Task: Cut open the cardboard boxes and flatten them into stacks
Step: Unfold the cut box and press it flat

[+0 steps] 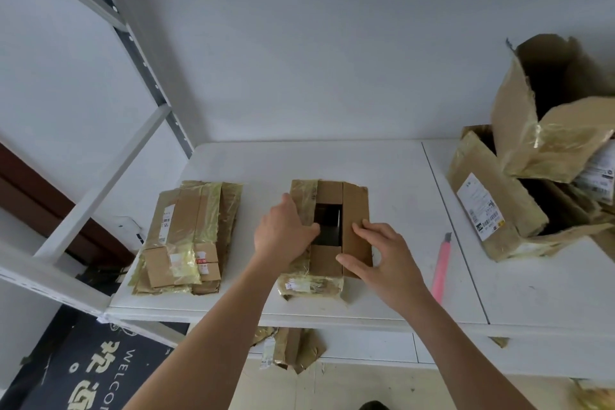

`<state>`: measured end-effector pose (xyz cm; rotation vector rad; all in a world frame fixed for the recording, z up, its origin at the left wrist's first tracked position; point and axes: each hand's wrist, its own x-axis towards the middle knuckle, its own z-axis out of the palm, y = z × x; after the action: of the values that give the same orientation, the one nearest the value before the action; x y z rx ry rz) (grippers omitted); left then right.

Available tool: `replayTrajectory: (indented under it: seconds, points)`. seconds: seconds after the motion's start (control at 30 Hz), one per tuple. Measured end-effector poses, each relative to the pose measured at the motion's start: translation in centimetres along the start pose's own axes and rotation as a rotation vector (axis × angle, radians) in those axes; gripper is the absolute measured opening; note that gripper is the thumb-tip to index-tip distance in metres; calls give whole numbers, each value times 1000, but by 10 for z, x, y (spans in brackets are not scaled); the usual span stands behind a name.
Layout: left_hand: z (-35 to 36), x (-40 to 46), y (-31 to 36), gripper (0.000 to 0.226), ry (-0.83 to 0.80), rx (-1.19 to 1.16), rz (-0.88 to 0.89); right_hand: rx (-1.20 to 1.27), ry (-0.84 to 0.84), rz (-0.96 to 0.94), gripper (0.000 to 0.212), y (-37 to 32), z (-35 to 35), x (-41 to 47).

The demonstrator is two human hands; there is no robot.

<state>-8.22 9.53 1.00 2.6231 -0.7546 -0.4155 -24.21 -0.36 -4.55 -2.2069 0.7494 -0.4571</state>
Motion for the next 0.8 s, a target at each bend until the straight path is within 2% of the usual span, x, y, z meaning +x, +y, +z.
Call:
replayTrajectory:
  seconds: [0.1, 0.17, 0.2, 0.23, 0.3, 0.43, 0.5, 0.57, 0.6, 0.67, 0.73, 0.8]
  points:
    - [-10, 2, -3, 34, -63, -257, 1, 1, -30, 28, 70, 3, -1, 0]
    - [-19, 4, -8, 8, -86, -455, 4, -114, -99, 42, 71, 10, 3, -4]
    - [-22, 4, -12, 24, -92, -486, 5, -137, -133, 62, 71, 14, 6, -7]
    - [-25, 2, -16, 35, -103, -495, 14, -115, -155, 86, 70, 17, 8, -10]
    - [-31, -1, -20, 39, -118, -464, 48, -126, -132, 73, 65, 19, 8, -9]
    - [-39, -4, -11, 36, -109, -307, 187, -363, 141, -13, 51, 3, -13, 17]
    - [-43, -8, -1, 30, -109, -232, 290, -446, 263, -22, 61, -10, -25, 30]
    - [-44, -11, 9, 32, -106, -164, 364, -618, 281, -70, 74, -21, -35, 38]
    - [-43, -11, 12, 36, -94, -159, 386, -675, 263, -88, 74, -26, -39, 40]
    - [-42, -11, 16, 31, -22, -170, 385, -614, 197, -50, 62, -31, -45, 42]
    - [-43, -12, 15, 9, 103, -209, 286, -437, 176, 50, 49, -31, -51, 43]
    - [-42, -12, 9, 53, 160, -220, 161, -234, 224, 130, 42, -24, -55, 42]
